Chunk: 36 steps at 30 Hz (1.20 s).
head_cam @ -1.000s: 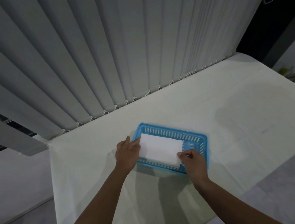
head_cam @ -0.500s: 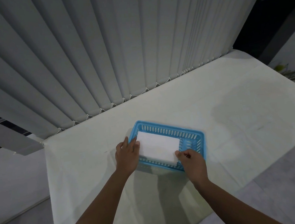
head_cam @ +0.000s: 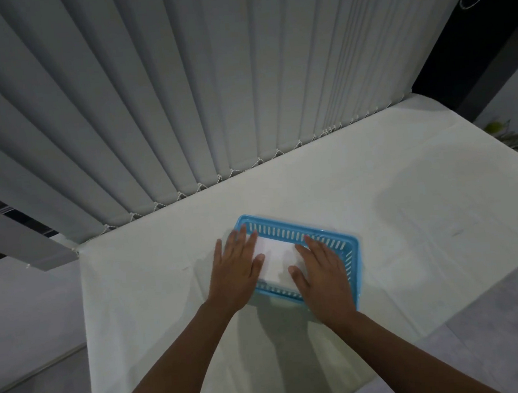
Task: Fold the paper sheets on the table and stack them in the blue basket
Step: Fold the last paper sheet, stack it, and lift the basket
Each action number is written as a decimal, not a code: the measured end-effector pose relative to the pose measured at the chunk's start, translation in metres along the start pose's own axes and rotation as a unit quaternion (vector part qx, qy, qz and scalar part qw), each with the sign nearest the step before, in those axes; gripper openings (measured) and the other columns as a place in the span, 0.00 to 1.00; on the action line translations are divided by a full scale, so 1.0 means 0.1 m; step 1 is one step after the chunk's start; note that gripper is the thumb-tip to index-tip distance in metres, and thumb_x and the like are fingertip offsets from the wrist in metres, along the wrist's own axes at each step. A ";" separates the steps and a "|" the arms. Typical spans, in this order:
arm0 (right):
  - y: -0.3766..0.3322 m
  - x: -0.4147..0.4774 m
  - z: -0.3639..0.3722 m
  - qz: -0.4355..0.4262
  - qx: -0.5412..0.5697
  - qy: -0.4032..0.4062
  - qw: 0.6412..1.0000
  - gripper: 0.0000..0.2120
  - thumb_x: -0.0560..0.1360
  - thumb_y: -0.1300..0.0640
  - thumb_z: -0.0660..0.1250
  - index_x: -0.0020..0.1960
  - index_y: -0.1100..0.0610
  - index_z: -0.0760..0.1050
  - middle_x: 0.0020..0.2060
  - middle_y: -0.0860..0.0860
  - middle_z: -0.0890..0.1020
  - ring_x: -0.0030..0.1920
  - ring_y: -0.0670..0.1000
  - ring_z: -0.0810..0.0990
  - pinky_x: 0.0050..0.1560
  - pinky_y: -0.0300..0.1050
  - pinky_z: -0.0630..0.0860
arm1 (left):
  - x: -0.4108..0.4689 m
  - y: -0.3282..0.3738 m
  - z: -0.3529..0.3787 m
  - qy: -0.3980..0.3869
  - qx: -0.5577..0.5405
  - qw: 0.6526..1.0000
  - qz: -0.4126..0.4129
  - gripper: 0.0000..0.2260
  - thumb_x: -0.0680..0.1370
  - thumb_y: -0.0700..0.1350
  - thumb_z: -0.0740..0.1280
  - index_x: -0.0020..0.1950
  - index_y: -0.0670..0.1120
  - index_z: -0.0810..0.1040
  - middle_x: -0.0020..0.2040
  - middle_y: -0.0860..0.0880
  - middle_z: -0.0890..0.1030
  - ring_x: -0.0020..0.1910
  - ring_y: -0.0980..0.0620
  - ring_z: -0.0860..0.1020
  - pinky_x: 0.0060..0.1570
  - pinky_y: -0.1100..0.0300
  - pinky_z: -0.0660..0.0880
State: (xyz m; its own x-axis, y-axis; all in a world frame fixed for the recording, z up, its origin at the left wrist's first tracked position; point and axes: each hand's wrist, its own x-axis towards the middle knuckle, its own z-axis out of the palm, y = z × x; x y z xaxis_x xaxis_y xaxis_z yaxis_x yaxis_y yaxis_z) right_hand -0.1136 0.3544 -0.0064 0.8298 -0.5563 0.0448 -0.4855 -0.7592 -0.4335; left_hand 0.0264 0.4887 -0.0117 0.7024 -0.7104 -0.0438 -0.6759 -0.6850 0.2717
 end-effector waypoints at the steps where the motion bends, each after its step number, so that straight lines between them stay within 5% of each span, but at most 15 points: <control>1: -0.01 0.04 0.06 -0.019 -0.033 -0.018 0.999 0.30 0.78 0.39 0.47 0.73 0.53 0.64 0.75 0.51 0.63 0.76 0.55 0.59 0.75 0.52 0.49 | 0.02 0.00 0.01 -0.026 0.034 0.999 0.031 0.27 0.81 0.59 0.41 0.77 0.50 0.57 0.78 0.48 0.58 0.77 0.47 0.58 0.74 0.45 0.50; 4: 0.01 0.12 0.23 -0.053 -0.096 -0.094 0.990 0.37 0.77 0.34 0.39 0.78 0.56 0.51 0.78 0.53 0.51 0.78 0.56 0.45 0.75 0.53 0.38 | 0.05 -0.06 0.10 -0.084 0.104 0.989 0.057 0.29 0.81 0.60 0.40 0.75 0.47 0.61 0.76 0.45 0.64 0.74 0.45 0.64 0.71 0.40 0.54; 6: 0.04 0.12 0.30 -0.057 -0.107 -0.123 0.985 0.40 0.75 0.32 0.34 0.78 0.56 0.47 0.78 0.54 0.48 0.77 0.56 0.41 0.74 0.55 0.38 | 0.07 -0.13 0.14 -0.089 0.104 0.989 0.058 0.30 0.80 0.62 0.39 0.77 0.48 0.56 0.78 0.45 0.59 0.76 0.44 0.60 0.71 0.41 0.46; 11: 0.07 0.08 0.35 -0.044 -0.112 -0.120 0.985 0.41 0.76 0.31 0.36 0.77 0.57 0.54 0.77 0.55 0.56 0.77 0.57 0.51 0.73 0.58 0.46 | 0.11 -0.16 0.15 -0.083 0.114 0.987 0.077 0.35 0.75 0.65 0.33 0.78 0.49 0.45 0.80 0.47 0.48 0.79 0.46 0.48 0.71 0.43 0.34; 19: 0.08 0.02 0.24 0.014 -0.109 -0.137 0.985 0.46 0.68 0.26 0.31 0.78 0.53 0.38 0.78 0.51 0.42 0.77 0.54 0.37 0.74 0.54 0.32 | 0.07 -0.23 0.14 -0.095 0.121 0.986 0.057 0.30 0.80 0.62 0.44 0.74 0.45 0.62 0.73 0.45 0.69 0.72 0.46 0.68 0.71 0.41 0.44; 24: 0.16 -0.05 0.11 0.060 -0.100 -0.096 0.989 0.50 0.65 0.25 0.27 0.78 0.54 0.41 0.79 0.52 0.44 0.78 0.55 0.39 0.74 0.53 0.33 | 0.03 -0.42 0.06 -0.058 0.084 0.992 0.067 0.30 0.80 0.62 0.41 0.75 0.45 0.61 0.75 0.45 0.66 0.74 0.46 0.66 0.72 0.47 0.45; 27: 0.25 -0.18 0.02 0.124 -0.029 -0.021 0.992 0.47 0.69 0.26 0.33 0.78 0.55 0.48 0.78 0.54 0.46 0.78 0.57 0.45 0.75 0.52 0.40 | 0.01 -0.46 0.00 -0.024 -0.025 0.999 0.031 0.37 0.76 0.67 0.34 0.78 0.47 0.52 0.79 0.49 0.52 0.78 0.50 0.53 0.76 0.50 0.43; 29: 0.31 -0.25 -0.01 0.192 0.025 0.018 0.981 0.39 0.76 0.33 0.48 0.78 0.57 0.51 0.78 0.58 0.48 0.77 0.60 0.50 0.75 0.54 0.46 | 0.04 -0.43 -0.03 -0.009 -0.139 0.990 -0.026 0.36 0.76 0.67 0.39 0.78 0.46 0.50 0.79 0.49 0.50 0.79 0.51 0.50 0.76 0.52 0.44; 31: 0.35 -0.28 -0.04 0.254 0.091 0.037 0.962 0.37 0.77 0.40 0.58 0.77 0.59 0.52 0.78 0.60 0.51 0.76 0.61 0.53 0.75 0.55 0.50 | 0.12 -0.41 -0.02 -0.017 -0.269 0.958 -0.100 0.33 0.79 0.64 0.46 0.78 0.45 0.54 0.79 0.47 0.56 0.78 0.50 0.55 0.77 0.52 0.48; 33: 0.35 -0.27 -0.05 0.308 0.192 0.030 0.931 0.38 0.77 0.42 0.61 0.78 0.59 0.49 0.78 0.59 0.53 0.76 0.58 0.55 0.74 0.53 0.53 | 0.22 -0.38 0.01 -0.033 -0.382 0.910 -0.160 0.39 0.73 0.71 0.47 0.75 0.46 0.63 0.75 0.47 0.66 0.75 0.50 0.63 0.76 0.49 0.55; 36: 0.35 -0.22 -0.03 0.339 0.307 0.038 0.888 0.39 0.77 0.45 0.64 0.78 0.58 0.46 0.77 0.56 0.58 0.75 0.55 0.60 0.72 0.50 0.57 | 0.32 -0.39 0.23 -0.059 -0.436 0.874 -0.208 0.43 0.66 0.77 0.45 0.67 0.50 0.72 0.66 0.46 0.76 0.66 0.47 0.73 0.70 0.45 0.65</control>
State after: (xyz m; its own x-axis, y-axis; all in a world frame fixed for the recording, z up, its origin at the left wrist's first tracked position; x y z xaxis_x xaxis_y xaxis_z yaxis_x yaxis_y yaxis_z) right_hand -0.1498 0.3389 -0.0195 0.3711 -0.8547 -0.3631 -0.6052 0.0740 -0.7926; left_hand 0.0705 0.4889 -0.0462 0.7847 -0.4760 -0.3970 0.0942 -0.5414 0.8354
